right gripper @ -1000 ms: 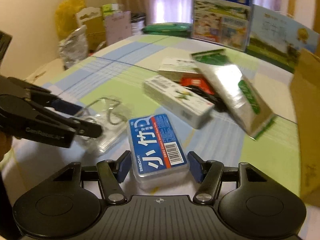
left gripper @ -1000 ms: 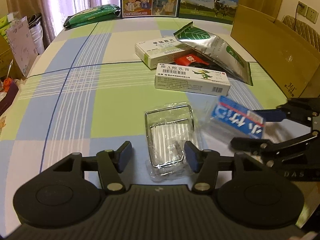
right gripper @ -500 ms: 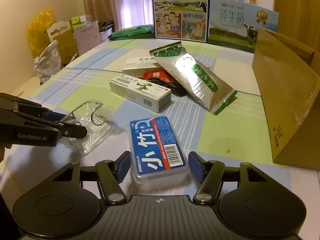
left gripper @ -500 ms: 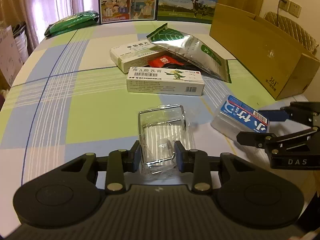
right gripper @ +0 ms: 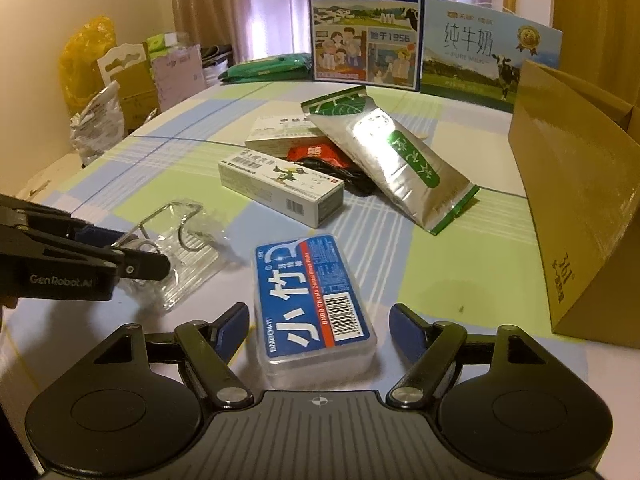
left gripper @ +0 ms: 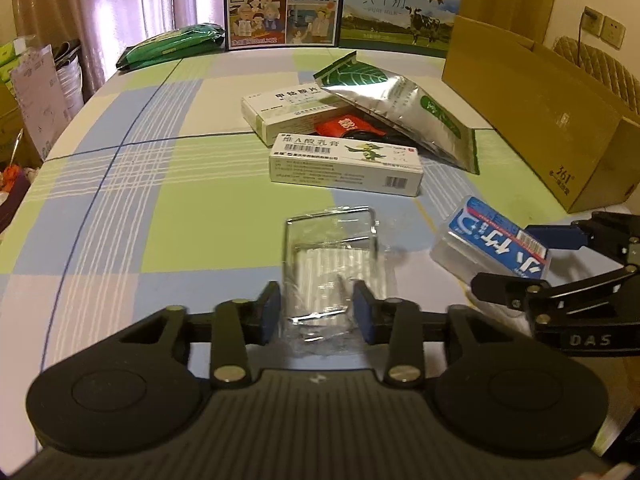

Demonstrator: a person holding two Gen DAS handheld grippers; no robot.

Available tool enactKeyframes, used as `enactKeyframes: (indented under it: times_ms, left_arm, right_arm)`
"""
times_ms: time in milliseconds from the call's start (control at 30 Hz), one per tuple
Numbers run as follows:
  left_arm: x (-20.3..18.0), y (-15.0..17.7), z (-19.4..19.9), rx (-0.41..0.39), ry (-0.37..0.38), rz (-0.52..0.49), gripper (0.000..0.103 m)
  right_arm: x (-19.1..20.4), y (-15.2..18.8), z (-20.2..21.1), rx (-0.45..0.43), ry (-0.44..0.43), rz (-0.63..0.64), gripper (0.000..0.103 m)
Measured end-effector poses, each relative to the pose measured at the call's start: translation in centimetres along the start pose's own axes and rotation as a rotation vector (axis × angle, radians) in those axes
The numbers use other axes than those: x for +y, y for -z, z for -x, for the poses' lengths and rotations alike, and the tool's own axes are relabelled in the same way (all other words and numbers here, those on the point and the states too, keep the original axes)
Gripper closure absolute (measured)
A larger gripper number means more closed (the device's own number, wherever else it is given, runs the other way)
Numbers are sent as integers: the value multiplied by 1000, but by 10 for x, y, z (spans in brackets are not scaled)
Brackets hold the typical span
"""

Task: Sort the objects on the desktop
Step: 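Grasp the clear plastic holder with the left tool while the right tool grasps the blue floss box, then carry the plastic holder and blue floss box with both tools to the cardboard box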

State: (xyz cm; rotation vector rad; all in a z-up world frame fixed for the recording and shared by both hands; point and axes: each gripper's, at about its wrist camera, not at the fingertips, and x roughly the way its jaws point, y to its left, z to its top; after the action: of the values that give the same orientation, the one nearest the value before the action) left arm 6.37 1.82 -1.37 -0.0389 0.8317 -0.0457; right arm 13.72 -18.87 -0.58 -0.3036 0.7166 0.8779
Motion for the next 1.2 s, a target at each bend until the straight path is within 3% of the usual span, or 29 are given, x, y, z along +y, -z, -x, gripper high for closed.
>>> enactKeyframes:
  times_ms: [400, 467, 533, 567, 1200]
  left_arm:
    - [-4, -3, 1, -14, 9, -15, 77]
    - [-5, -3, 2, -18, 13, -15, 77]
    - [-4, -4, 2, -20, 14, -11, 77]
    - [-4, -4, 2, -20, 15, -8, 77]
    - [-24, -7, 24, -63, 31, -40, 77]
  right_arm:
    - [4, -4, -7, -14, -29, 49, 29]
    - [4, -4, -9, -13, -33, 51, 32]
    - [3, -4, -11, -3, -42, 43, 48]
    - [3, -4, -11, 2, -44, 40, 49]
    - [-3, -6, 34, -52, 17, -50, 49]
